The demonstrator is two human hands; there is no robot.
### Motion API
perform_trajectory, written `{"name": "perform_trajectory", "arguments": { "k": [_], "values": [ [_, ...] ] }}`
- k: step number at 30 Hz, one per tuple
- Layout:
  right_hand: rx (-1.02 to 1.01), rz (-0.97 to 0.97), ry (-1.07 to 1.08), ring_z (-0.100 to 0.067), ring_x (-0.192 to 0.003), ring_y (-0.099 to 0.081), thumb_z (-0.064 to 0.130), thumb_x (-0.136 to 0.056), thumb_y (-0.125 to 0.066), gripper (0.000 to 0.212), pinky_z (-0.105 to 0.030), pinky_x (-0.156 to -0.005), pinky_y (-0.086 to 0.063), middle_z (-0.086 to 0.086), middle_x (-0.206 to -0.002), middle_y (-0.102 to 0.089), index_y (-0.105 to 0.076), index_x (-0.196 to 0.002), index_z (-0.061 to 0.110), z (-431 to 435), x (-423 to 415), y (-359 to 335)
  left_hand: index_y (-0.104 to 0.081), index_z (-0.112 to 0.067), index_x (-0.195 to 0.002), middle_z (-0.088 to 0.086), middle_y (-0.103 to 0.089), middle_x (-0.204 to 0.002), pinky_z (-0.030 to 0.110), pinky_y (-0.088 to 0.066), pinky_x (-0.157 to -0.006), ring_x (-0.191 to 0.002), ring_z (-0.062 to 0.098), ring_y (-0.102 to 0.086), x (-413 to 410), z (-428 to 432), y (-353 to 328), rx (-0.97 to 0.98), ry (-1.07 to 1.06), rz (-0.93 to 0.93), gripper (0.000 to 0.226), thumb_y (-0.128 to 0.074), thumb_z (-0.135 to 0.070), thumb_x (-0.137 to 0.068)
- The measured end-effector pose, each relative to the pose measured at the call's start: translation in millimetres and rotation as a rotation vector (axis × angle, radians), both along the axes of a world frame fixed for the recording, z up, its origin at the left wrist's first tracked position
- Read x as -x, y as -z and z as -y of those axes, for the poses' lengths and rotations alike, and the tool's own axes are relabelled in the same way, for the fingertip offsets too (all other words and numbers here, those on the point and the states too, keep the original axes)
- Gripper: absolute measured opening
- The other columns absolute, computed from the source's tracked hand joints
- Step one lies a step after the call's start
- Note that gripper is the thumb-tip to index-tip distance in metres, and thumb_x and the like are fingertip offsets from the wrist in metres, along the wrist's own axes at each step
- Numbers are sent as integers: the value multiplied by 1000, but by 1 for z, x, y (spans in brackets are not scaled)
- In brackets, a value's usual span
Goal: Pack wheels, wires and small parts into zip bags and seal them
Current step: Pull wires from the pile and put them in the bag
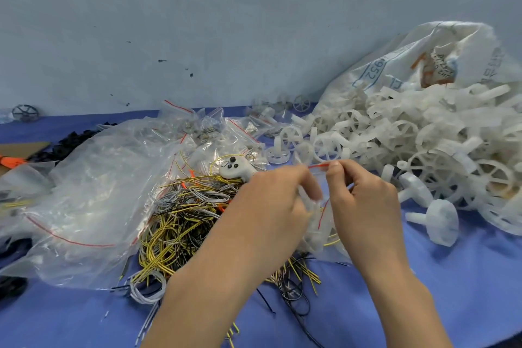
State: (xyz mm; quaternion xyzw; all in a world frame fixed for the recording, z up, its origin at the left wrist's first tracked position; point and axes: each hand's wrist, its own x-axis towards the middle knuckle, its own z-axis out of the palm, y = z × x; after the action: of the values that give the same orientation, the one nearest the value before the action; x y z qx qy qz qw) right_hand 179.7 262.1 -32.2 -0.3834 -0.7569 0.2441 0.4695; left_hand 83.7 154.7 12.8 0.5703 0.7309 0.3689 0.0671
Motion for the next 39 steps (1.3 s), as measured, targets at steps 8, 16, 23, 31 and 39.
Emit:
{"name": "perform_trajectory", "arguments": {
  "k": [8,16,23,31,39],
  "values": [
    [-46,-33,-23,-9,-59,-48,31,-100,-50,26,-30,-55,-36,10,-54,-50,-66,-80,25,1,0,0,-56,-30,-122,-4,-67,-117,37,-50,-96,-110,11,-62,-4,-28,40,110,205,337,48,-33,-21,-80],
    [-153,91,-184,-19,-76,-60,29,-100,-51,23,-39,-69,-46,5,-84,-71,-73,-96,24,13,3,4,-41,4,-141,22,-44,-145,39,-33,-108,-131,34,-43,1,-57,58,391,262,-358,42,-36,-1,-100],
    [-94,85,-134,-24,-82,-61,35,-95,-46,27,-36,-65,-37,2,-88,-72,-72,-97,28,20,20,9,-64,-3,-120,21,-65,-119,44,-49,-89,-109,37,-60,16,-35,55,198,193,-200,36,-48,0,-88],
    [-42,117,-91,-31,-75,-51,33,-101,-45,27,-37,-60,-30,-6,-85,-68,-70,-93,25,38,39,15,-73,-29,-97,-15,-68,-102,33,-49,-89,-100,9,-60,79,72,49,-222,-342,-154,37,-41,-12,-85],
    [-53,210,-31,-26,-67,-37,35,-101,-46,28,-35,-52,-24,2,-69,-42,-63,-83,20,49,47,18,-53,-14,-132,18,-52,-131,50,-37,-98,-121,38,-42,179,214,100,82,-1169,-125,39,-45,-15,-95]
  ]
}}
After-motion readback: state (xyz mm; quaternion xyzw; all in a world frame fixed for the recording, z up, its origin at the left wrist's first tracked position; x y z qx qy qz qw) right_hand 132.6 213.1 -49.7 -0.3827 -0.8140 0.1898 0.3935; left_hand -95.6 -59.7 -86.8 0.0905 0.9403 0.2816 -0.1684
